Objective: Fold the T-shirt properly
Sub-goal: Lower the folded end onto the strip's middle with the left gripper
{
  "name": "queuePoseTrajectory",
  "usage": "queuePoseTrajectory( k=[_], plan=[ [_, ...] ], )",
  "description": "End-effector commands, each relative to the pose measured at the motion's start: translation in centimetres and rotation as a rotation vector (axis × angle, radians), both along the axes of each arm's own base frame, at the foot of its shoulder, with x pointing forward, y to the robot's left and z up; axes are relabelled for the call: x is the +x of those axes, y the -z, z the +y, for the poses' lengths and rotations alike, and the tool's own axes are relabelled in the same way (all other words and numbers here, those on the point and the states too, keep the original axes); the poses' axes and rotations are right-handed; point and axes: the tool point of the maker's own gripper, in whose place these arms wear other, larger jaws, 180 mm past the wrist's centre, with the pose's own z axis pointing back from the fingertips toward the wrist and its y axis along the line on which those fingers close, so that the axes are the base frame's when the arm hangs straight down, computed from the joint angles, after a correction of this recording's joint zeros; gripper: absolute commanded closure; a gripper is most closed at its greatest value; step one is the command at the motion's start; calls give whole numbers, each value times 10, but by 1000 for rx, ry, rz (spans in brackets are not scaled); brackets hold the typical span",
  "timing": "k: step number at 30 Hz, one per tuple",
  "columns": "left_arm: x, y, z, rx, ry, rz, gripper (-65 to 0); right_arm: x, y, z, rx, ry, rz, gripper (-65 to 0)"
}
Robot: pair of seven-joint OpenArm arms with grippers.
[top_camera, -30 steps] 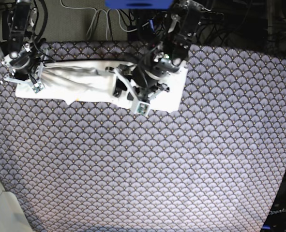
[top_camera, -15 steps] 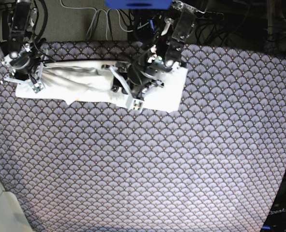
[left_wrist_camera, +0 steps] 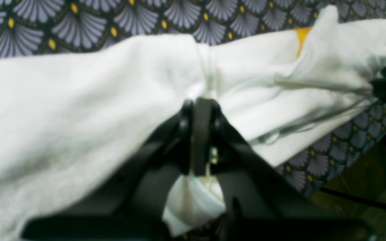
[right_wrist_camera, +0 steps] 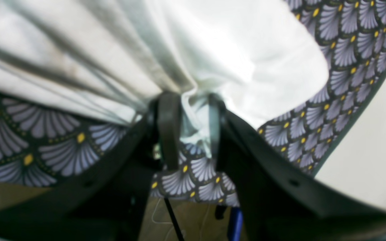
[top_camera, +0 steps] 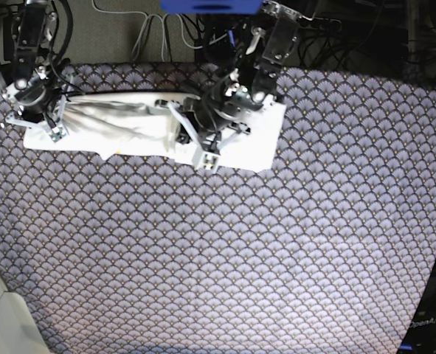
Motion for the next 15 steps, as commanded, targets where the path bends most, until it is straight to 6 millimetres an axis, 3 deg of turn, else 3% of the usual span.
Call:
queuePoseTrajectory(
  k=[1,15],
  plan=[
    [6,-18,-14,-45,14,-45,-5,5,-7,-5,-23,-2,-19,-166],
    [-1,-41,-57,-72,152,-115,-5,5,-7,-5,-23,-2,-19,-166]
  ],
)
